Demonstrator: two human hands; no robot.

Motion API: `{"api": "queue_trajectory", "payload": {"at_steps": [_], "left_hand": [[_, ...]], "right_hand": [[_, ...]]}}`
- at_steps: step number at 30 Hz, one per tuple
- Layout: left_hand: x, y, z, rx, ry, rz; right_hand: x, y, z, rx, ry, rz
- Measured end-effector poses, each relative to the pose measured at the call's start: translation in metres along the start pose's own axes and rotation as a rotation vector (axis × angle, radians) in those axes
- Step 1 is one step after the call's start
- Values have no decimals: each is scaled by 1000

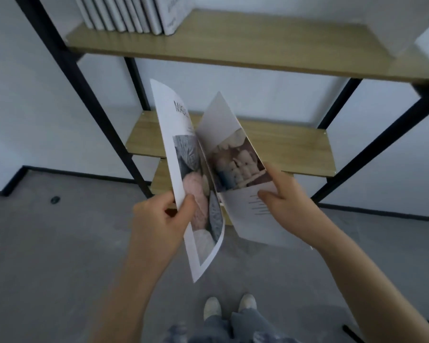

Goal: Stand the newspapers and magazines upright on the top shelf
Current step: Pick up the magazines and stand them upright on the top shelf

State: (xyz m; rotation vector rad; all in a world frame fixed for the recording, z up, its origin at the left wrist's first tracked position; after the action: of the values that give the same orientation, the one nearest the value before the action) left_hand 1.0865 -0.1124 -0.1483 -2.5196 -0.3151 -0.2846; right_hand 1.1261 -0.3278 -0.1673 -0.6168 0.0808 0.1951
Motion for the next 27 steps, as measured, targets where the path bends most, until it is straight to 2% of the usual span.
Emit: {"api": "queue_trajectory", "payload": {"at_steps": [7,13,19,27], "left_hand": [[37,-51,-88,-59,248,-145],[76,-45,-150,-127,441,-198],[131,-2,-206,-107,635,-200],[206,100,-244,-103,638,-263]], "right_hand": [[-13,-81,82,120,-257,-203],[-15,-149,116,147,-393,-424],[7,-223,126,148,-501,-596],[67,-303,78,159,-415,-869]]}}
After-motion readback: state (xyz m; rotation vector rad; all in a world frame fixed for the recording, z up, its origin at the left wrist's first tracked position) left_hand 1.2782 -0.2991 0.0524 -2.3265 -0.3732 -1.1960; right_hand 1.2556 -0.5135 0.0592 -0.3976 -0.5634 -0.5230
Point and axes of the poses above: each hand's wrist, its own x-axis towards the middle knuckle, its own y-axis out of the palm, z = x × y, the point moved 8 cm from there along x, towards the middle knuckle
